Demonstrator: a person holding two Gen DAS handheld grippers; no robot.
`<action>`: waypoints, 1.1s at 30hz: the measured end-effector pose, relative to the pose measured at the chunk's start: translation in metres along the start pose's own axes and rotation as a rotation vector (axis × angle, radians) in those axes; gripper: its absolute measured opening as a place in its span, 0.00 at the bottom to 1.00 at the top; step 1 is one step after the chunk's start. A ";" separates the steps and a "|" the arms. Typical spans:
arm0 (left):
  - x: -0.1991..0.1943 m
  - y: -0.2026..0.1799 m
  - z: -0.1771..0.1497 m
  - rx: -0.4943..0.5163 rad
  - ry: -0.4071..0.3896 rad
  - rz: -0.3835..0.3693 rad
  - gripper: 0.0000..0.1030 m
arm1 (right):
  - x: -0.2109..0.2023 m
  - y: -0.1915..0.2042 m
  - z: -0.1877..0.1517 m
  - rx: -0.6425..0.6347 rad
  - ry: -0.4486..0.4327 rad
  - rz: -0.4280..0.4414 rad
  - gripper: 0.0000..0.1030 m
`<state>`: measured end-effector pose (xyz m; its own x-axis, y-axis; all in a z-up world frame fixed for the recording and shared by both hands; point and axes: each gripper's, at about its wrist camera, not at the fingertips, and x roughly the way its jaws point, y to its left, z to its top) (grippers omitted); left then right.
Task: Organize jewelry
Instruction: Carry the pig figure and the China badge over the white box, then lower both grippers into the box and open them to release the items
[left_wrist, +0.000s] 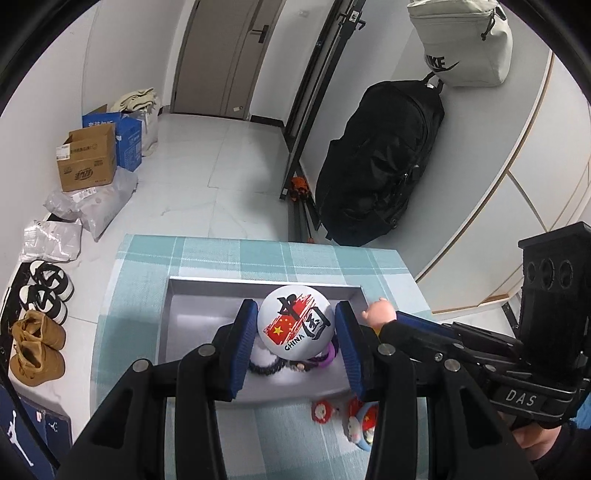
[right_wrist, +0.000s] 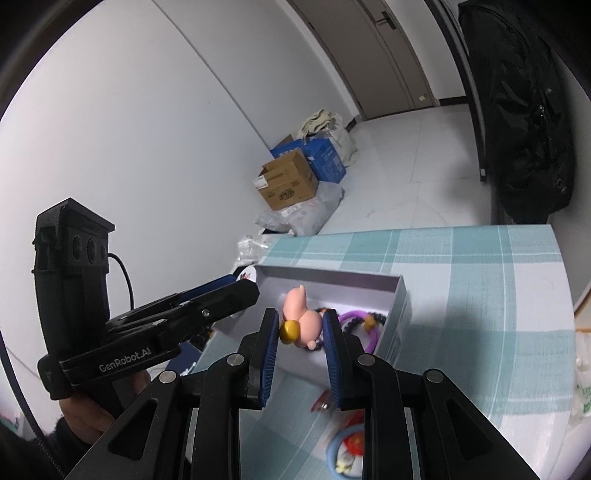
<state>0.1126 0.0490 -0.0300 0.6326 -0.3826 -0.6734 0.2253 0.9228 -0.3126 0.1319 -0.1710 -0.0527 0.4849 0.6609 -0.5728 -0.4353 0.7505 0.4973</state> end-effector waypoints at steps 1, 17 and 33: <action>0.002 0.000 0.001 0.005 0.002 0.007 0.36 | 0.002 -0.001 0.001 0.002 0.001 0.001 0.22; 0.031 0.009 0.002 -0.017 0.106 0.039 0.36 | 0.023 -0.013 0.016 0.022 0.026 0.038 0.22; 0.041 0.017 -0.002 -0.090 0.128 -0.011 0.36 | 0.032 -0.029 0.013 0.101 0.064 0.034 0.25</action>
<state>0.1408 0.0490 -0.0643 0.5295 -0.4004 -0.7479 0.1609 0.9130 -0.3749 0.1700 -0.1719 -0.0772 0.4199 0.6868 -0.5933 -0.3707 0.7265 0.5786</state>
